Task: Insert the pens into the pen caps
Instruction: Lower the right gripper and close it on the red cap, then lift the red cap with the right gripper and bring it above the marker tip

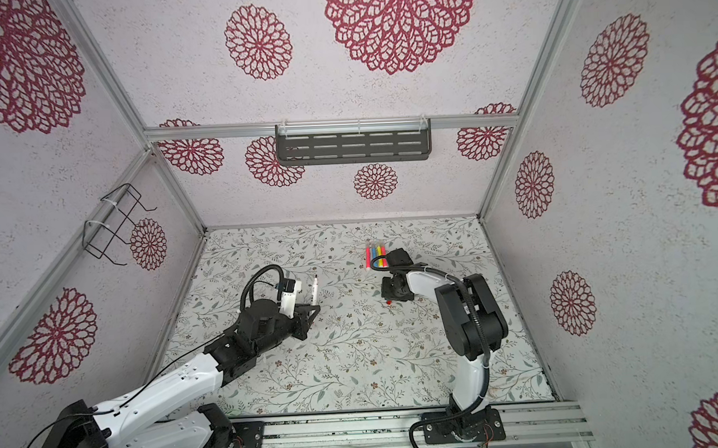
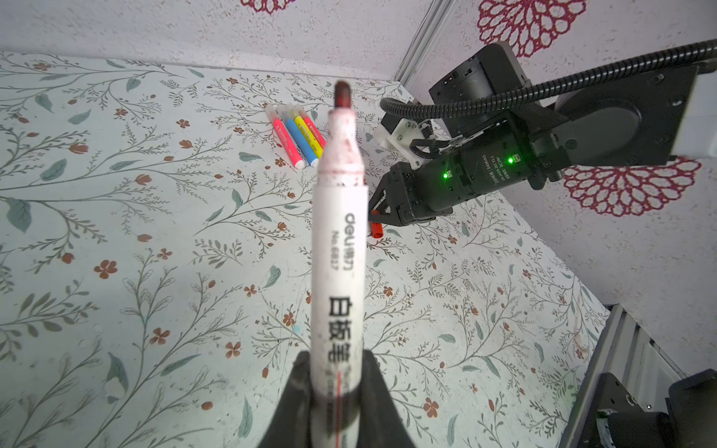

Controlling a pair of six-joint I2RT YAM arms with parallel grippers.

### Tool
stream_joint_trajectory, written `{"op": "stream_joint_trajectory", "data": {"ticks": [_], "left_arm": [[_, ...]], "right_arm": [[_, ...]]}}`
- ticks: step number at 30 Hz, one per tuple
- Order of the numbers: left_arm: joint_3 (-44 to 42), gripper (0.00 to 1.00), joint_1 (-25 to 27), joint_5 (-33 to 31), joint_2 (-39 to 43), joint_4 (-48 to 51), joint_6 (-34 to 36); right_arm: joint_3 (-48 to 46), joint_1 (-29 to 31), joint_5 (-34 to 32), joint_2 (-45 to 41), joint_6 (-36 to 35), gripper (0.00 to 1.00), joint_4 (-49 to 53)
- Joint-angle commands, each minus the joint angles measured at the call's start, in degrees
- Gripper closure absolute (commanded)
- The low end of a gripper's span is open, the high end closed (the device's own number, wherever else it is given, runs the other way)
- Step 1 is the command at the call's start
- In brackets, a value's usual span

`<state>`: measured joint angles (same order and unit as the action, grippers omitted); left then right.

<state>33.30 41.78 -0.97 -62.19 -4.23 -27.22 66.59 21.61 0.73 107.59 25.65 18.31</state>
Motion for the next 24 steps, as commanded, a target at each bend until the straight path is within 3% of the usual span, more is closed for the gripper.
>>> {"op": "stream_joint_trajectory", "data": {"ticks": [1,15,24], "left_arm": [[-0.61,1.0,-0.56,-0.34,1.11,-0.17,-0.04],[-0.95,1.0,-1.14,-0.08,2.16,-0.17,-0.02],[-1.39,1.0,-1.26,1.92,0.64,-2.73,-1.41]], "right_arm": [[-0.04,0.68,-1.36,1.97,-0.86,0.75,4.02],[0.48,2.73,0.48,-0.6,-1.46,0.89,4.21],[-3.22,2.92,12.67,-13.59,-1.68,0.95,-6.16]]}}
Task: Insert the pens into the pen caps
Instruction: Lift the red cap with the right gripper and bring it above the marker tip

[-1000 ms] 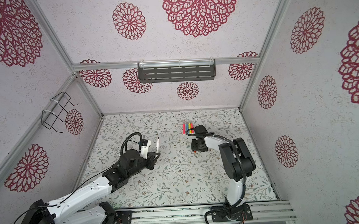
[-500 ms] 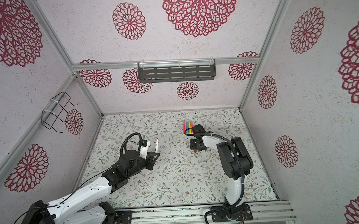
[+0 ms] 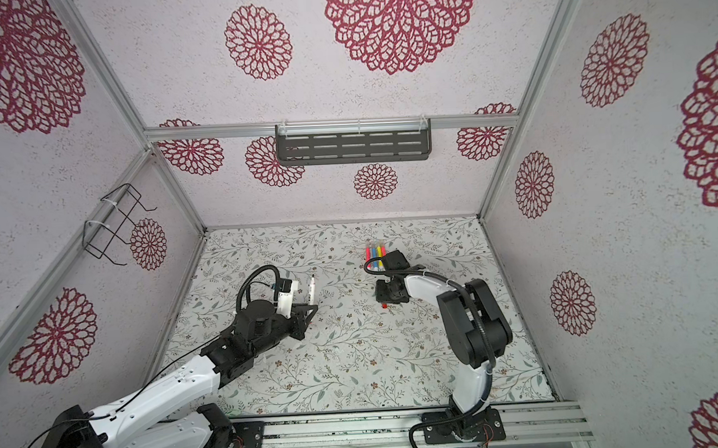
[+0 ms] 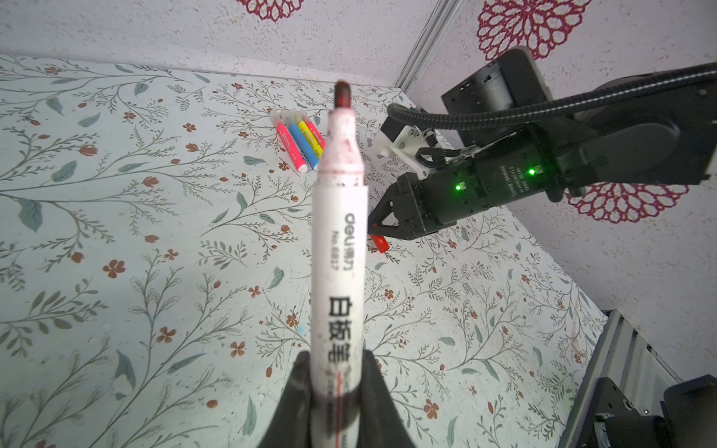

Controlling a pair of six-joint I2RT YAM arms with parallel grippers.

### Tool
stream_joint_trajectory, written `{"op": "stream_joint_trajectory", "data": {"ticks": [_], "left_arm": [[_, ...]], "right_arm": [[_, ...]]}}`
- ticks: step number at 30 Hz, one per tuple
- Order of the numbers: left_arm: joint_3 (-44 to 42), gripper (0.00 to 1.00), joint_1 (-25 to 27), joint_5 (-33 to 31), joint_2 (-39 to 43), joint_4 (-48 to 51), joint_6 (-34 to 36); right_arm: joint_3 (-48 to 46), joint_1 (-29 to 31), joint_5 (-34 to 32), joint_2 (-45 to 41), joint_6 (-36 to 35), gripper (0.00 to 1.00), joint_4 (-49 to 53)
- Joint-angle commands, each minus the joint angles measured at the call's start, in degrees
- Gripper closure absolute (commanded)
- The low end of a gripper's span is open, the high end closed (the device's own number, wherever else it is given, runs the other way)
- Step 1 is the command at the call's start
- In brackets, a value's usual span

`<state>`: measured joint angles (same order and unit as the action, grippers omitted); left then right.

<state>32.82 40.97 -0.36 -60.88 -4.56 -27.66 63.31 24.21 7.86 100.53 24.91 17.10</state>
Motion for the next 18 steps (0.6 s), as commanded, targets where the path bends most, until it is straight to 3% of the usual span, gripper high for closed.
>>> {"op": "stream_joint_trajectory", "data": {"ticks": [1,7,10,18], "left_arm": [[-0.96,1.0,-0.45,1.81,-1.24,-3.13,-1.72],[-1.43,1.0,1.73,4.14,-5.35,-11.29,-4.51],[0.14,1.0,4.35,3.83,-8.69,-13.02,-4.56],[1.01,1.0,7.1,5.57,-14.71,-22.29,-7.84]], "right_arm": [[-0.64,0.31,7.1,-8.43,-0.59,0.95,-6.82],[-6.33,0.28,16.06,-18.7,4.0,0.95,-21.6],[-8.37,0.18,17.24,-23.03,6.78,0.95,-28.91],[-9.98,0.31,23.06,-25.54,13.82,0.95,-42.29]]}}
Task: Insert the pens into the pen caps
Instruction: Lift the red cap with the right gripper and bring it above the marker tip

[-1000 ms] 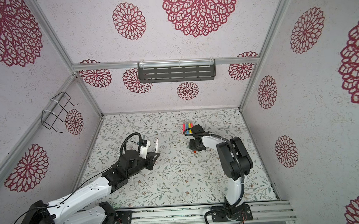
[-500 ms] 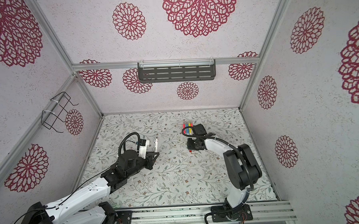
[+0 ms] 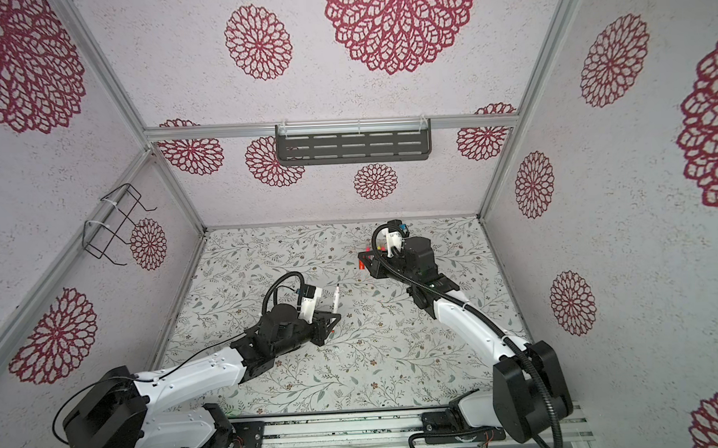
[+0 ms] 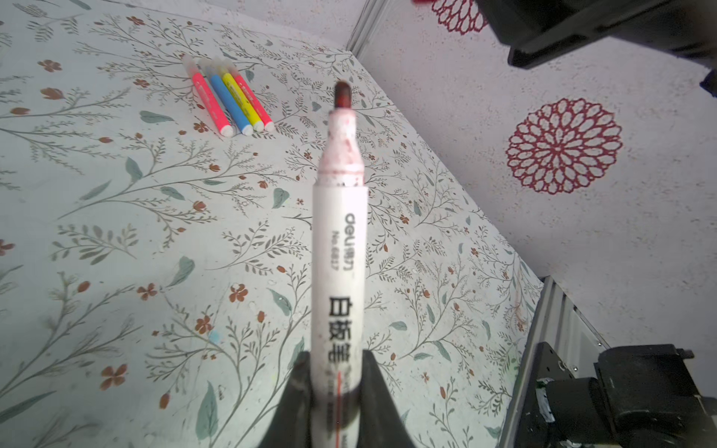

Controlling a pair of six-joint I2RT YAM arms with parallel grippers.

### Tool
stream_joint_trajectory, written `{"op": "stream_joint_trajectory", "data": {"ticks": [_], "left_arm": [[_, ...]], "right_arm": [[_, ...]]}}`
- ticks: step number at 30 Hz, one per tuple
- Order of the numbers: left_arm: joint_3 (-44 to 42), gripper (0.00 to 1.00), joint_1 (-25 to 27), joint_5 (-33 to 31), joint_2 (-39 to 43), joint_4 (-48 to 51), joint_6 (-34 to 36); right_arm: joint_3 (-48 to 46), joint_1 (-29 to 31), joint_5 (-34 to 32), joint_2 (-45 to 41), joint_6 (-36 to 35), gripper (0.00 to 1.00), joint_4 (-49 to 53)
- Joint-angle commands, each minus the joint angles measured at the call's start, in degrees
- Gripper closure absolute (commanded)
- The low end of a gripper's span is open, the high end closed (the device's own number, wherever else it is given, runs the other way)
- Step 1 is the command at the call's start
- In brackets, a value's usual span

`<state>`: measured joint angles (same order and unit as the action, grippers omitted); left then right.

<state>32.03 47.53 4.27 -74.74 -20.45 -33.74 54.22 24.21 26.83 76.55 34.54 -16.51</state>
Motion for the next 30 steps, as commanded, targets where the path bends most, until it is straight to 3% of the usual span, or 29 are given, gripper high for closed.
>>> {"op": "stream_joint_trajectory", "data": {"ticks": [1,30], "left_arm": [[2.04,1.0,0.73,0.92,-1.17,-6.87,-1.92],[4.71,1.0,1.96,2.14,-2.6,-7.4,-1.53]], "right_arm": [[-1.37,0.39,4.66,-1.56,5.08,0.95,-10.28],[-4.85,4.48,2.63,-3.01,8.06,0.97,-18.18]]}}
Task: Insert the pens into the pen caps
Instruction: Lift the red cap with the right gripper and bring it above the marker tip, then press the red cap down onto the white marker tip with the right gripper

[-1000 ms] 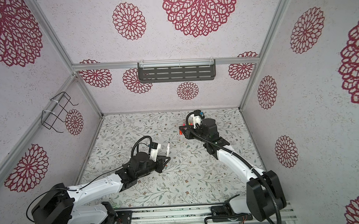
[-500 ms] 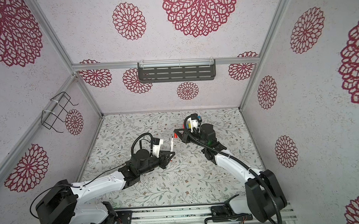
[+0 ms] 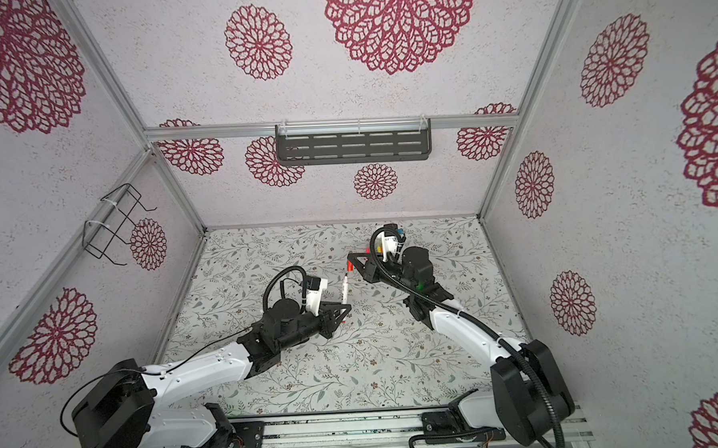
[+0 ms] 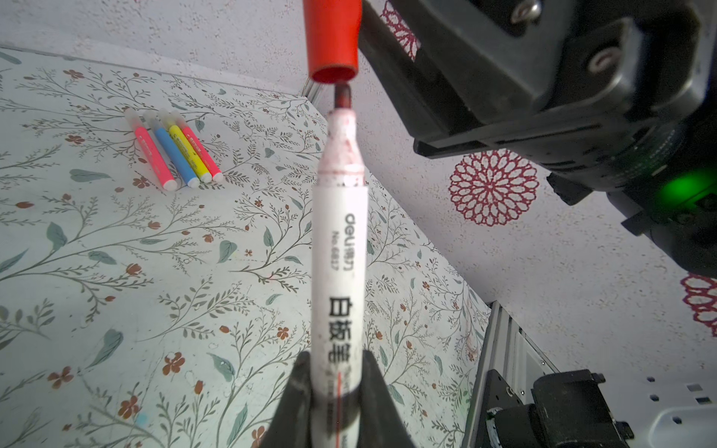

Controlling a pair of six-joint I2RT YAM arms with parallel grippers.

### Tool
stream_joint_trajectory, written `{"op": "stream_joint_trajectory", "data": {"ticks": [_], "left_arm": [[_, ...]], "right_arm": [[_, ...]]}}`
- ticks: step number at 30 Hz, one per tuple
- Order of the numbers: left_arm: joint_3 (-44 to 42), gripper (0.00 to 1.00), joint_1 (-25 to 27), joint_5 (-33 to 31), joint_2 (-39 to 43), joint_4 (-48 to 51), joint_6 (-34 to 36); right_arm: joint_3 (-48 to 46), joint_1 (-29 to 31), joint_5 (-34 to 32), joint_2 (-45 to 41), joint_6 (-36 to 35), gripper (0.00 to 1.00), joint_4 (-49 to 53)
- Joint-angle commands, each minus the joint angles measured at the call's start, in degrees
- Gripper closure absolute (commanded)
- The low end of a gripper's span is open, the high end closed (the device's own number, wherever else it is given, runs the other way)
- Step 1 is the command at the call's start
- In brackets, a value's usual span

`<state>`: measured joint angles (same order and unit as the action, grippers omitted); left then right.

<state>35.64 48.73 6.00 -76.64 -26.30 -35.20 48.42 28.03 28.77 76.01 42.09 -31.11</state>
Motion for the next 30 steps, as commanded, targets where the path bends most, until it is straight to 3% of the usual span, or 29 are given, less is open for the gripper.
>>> {"op": "stream_joint_trajectory", "data": {"ticks": [1,25,30], "left_arm": [[1.1,1.0,0.75,0.39,-0.64,-1.48,0.0],[0.28,1.0,0.8,-2.18,3.02,-0.06,1.21],[-0.91,1.0,0.67,-3.58,4.59,-0.94,1.58]], "right_arm": [[0.86,0.71,0.68,-2.6,0.58,0.97,-3.58],[-3.93,3.88,1.75,-3.73,-0.49,0.98,-6.58],[-6.98,4.45,2.95,-4.55,-0.43,0.93,-10.54]]}}
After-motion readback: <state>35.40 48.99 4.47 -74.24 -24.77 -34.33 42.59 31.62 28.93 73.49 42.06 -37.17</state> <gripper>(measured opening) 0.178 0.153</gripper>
